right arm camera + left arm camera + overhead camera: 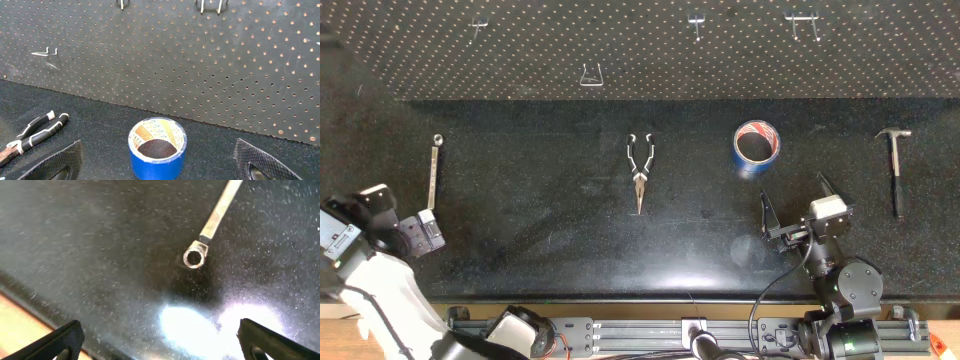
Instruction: Place Tools Onto Pegboard
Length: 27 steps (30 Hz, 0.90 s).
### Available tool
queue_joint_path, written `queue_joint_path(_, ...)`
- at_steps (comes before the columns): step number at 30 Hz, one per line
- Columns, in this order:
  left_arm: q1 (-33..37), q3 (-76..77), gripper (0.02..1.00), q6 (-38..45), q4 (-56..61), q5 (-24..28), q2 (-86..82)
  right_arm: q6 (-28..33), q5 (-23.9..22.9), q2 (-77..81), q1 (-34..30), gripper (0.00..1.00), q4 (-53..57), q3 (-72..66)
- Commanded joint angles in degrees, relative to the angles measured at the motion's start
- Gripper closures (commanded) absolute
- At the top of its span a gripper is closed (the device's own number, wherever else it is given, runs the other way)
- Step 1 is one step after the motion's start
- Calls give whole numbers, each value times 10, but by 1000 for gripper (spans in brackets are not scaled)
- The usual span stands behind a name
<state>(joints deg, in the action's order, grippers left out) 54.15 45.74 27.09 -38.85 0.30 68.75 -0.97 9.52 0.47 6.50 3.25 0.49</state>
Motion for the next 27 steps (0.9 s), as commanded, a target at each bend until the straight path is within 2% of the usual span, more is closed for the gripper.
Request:
queue_joint_path(1,6,30,23,54,33,44,78,6,-1,-3,3,23,2,-3)
queue_joint_path(5,-7,117,23,54,13,80,177,6,-1,-3,3,23,2,-3)
queue_joint_path(12,-106,193,23,77,-12,81,295,6,-1,-3,3,23,2,-3)
queue_joint_path(27,-108,239,23,62,36,82,414,6,-1,-3,3,25,2,-3)
